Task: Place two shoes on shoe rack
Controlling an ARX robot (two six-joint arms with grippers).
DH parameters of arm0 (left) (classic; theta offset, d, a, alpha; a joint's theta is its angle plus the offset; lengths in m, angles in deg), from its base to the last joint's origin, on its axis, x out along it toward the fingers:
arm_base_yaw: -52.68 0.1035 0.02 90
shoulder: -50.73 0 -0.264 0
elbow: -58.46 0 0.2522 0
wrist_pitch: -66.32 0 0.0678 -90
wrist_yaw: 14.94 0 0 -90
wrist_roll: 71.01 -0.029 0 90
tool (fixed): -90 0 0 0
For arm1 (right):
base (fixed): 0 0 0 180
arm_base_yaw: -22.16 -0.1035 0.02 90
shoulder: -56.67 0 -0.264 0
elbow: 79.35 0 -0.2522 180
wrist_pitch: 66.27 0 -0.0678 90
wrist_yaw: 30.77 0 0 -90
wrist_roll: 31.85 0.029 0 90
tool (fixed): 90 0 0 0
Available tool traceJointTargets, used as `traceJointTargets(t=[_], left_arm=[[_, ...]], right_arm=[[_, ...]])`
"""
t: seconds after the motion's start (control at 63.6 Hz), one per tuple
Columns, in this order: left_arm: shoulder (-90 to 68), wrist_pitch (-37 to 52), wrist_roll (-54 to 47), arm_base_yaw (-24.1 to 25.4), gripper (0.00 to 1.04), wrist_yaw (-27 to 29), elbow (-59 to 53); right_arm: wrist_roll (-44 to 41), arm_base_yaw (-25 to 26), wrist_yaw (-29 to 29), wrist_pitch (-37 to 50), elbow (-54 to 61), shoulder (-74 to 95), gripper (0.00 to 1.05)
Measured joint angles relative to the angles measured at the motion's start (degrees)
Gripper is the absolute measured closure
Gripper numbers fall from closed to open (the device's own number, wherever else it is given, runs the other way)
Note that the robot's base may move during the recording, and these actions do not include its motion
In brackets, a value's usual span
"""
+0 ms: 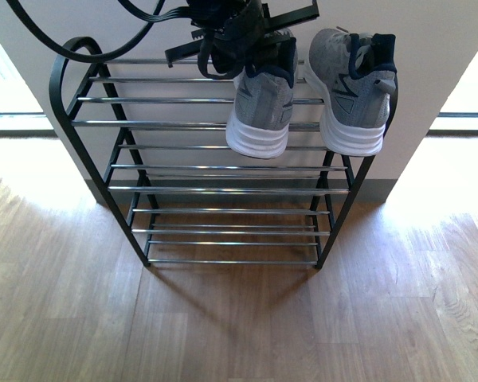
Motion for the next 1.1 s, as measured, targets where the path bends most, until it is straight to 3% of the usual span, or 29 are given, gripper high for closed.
traceJointTargets(t=[0.315, 0.582, 0.818, 1.101], left_arm=[[-2.7, 1.5, 2.2, 0.2, 1.01, -1.9, 2.6], [2.3, 6.4, 4.4, 0.2, 0.55, -0.7, -3.8], [20.3, 9.9, 6.5, 0.9, 0.09, 5.9, -19.3], [47.8, 9.9, 1.7, 2.1, 0.09, 17.7, -45.3]], right_arm=[[0.0, 0.0, 0.0, 0.0, 0.0, 0.0, 0.09], [0.0, 0.0, 0.0, 0.0, 0.0, 0.0, 0.09], [0.0, 0.0, 0.0, 0.0, 0.0, 0.0, 0.09], [0.0, 0.0, 0.0, 0.0, 0.0, 0.0, 0.09]])
